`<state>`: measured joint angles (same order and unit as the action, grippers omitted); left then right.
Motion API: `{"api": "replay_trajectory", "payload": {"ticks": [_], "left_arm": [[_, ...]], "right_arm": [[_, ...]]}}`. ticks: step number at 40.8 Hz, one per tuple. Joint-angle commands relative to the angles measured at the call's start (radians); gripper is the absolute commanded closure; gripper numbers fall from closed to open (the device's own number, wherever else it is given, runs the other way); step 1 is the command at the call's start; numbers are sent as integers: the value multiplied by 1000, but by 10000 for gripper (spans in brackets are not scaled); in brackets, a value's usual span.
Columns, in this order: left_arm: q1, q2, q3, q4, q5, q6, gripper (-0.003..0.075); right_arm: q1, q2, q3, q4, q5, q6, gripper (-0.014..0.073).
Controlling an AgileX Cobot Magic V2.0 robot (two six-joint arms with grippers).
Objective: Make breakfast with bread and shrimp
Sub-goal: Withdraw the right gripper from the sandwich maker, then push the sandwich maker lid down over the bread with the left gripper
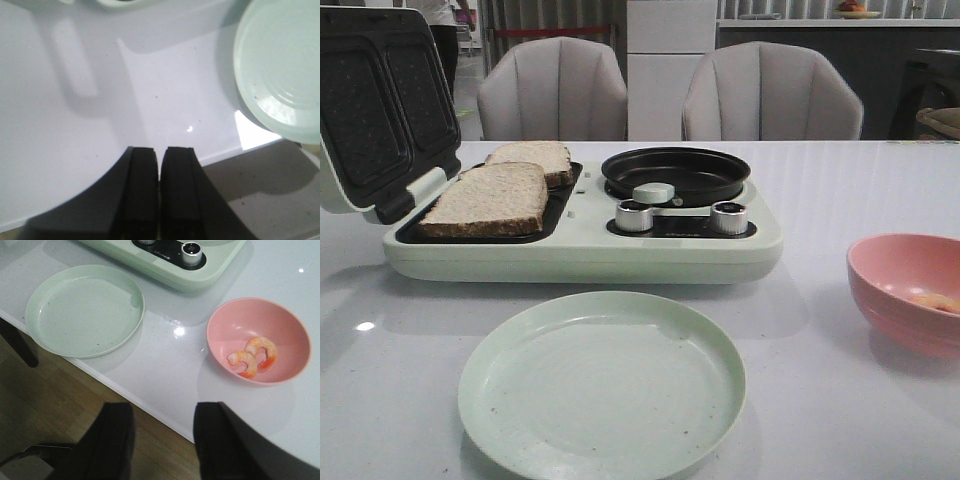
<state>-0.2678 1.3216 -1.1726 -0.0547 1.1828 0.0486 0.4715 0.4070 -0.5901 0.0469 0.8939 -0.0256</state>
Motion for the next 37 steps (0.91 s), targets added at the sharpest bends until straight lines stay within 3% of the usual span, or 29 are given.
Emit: {"api": "replay_trajectory", "payload": {"ticks": [1,9,15,37], "left_arm": [[143,-23,-38,-43,-75,43,620],[410,-18,-44,-91,-251,82,620],[539,41,-67,-232,-349,180,620],[567,446,-457,-634,-263,336,620]], "right_arm": [[-5,6,-26,-6,-70,1,195],[-5,6,-26,-6,-70,1,195],[-5,6,-26,-6,-70,1,195],[-5,6,-26,-6,-70,1,195]]}}
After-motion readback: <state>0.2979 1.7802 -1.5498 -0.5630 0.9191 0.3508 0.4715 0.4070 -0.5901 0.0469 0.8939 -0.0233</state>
